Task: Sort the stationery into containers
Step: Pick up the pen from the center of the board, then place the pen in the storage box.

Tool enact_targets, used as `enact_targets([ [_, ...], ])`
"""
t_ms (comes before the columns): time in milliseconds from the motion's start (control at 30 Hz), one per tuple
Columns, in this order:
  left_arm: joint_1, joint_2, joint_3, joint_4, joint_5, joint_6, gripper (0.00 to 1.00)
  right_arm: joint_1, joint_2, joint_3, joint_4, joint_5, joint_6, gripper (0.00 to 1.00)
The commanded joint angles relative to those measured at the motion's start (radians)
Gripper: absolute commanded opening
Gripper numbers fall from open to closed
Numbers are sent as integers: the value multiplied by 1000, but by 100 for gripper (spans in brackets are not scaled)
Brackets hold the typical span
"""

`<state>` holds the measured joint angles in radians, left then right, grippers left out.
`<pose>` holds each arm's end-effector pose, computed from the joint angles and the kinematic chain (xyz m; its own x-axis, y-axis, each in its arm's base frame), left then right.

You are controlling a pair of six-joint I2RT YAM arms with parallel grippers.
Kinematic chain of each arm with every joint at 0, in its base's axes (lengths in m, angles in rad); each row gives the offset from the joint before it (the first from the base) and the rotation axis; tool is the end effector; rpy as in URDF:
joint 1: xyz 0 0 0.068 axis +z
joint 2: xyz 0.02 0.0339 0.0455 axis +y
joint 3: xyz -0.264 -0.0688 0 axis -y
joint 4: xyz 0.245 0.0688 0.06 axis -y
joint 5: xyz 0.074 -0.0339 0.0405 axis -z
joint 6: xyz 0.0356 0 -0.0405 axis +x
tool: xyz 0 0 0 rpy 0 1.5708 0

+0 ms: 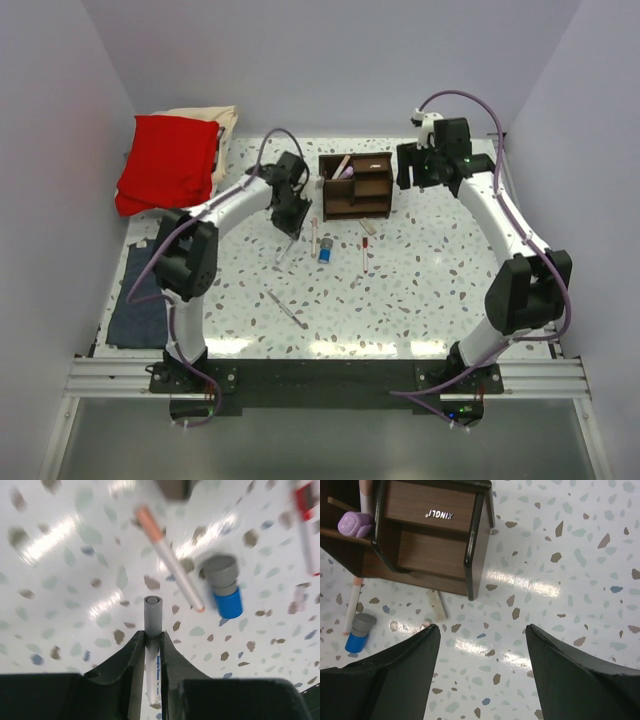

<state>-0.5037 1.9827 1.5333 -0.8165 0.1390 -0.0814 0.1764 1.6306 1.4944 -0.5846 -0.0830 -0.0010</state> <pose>0.3525 -0.1999 0.1988 -0.8745 0.3900 -0.2885 0.4448 0.8819 -0.1561 0.3627 0.0676 0.3310 -0.6495 -0.1168 -0.7513 -0.2369 0.9700 0.0540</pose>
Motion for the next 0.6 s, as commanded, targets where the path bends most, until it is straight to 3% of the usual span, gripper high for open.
enact_targets([
  [0, 73, -54, 285, -23, 199, 160, 0, 2, 35, 98, -34, 43, -7, 73],
  [67, 97, -90, 307, 74, 277, 172, 0, 1, 51, 113, -34, 64, -7, 73],
  [200, 99, -143, 242, 497, 384, 151, 0, 1, 77, 132, -11, 80, -14, 73],
  [400, 99, -121, 142, 1055, 494, -9, 0, -2, 94, 144, 6, 143, -31, 73],
  [567, 94, -18, 149, 1247, 525, -96, 0, 0, 89, 130, 9, 161, -36, 73],
])
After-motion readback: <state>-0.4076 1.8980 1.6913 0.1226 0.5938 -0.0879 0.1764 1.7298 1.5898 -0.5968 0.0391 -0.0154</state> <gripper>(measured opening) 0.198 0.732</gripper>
